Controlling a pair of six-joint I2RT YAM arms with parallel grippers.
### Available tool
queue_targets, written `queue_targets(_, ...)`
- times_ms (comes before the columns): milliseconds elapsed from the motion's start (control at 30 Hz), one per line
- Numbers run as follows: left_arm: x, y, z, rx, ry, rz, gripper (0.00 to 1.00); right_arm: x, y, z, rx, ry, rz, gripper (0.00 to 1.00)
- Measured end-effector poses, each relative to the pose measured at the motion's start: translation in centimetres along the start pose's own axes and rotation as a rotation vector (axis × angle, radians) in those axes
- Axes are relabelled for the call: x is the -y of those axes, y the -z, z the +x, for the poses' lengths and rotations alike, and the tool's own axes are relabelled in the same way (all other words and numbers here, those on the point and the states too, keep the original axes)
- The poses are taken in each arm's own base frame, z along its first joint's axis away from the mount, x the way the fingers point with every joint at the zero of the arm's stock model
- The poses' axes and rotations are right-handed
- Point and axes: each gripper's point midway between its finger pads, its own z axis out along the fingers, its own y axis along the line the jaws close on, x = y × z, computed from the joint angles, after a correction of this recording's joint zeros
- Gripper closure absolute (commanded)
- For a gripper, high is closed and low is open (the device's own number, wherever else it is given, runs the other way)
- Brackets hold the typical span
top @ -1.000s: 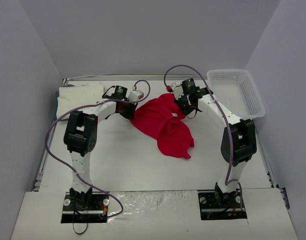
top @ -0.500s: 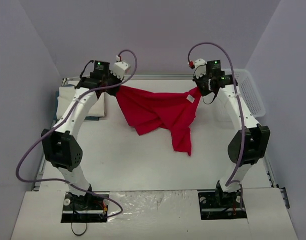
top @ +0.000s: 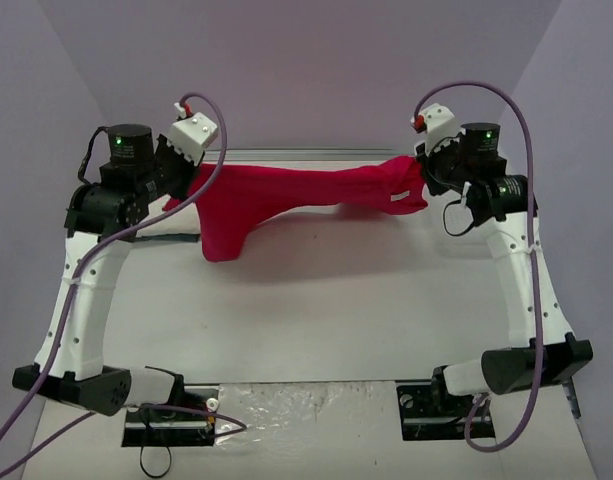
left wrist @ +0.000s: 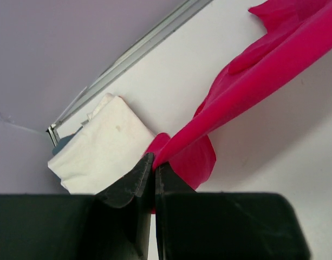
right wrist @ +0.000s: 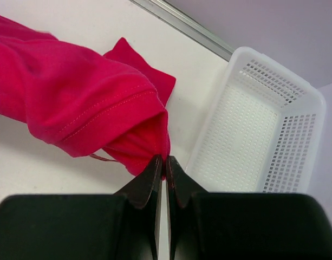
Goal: Fold and stack the t-shirts
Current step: Flatten out the tshirt
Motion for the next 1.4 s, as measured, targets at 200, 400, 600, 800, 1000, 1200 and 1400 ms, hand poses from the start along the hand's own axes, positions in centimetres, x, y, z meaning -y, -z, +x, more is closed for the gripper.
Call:
queue_targets(200,2.3,4.2,2.1,-0.008,-0.003,0.031,0.98,-2.1,5.6,0.8,0.06,0.005,-0.026,1.0)
queue_targets(400,2.1,6.8,0.5,0.054,-0.029,0.006,0.98,-2.5,9.0,-0.1,0.131,0.014,-0.011,1.0)
queue_targets(600,0.6,3.1,0.1,0.026,-0.05,-0.004,0.98,-1.5,5.9,-0.2,0.08,0.01,-0.004,1.0)
queue_targets(800,-0.7,-7.5,3.5,-0.105,-0.053,0.029,0.98,-0.1,-3.5,3.8,-0.098,-0.013,-0.017,1.0)
queue_targets(1000,-0.7,-19.4,9.7,-0.258,-0.075,0.082,0.17,2.1,-12.8,9.3,-0.27,-0.042,0.006,0.8)
queue_targets(1200,0.8,-26.0,12.7,-0.333,-0.098,0.072,0.05,4.5,-19.5,13.0,-0.359,-0.063,0.088,0.48)
queue_targets(1400,1.7,-20.5,8.9,-0.244,-0.142,0.03,0.06,4.9,-17.9,11.4,-0.31,-0.073,0.104,0.47)
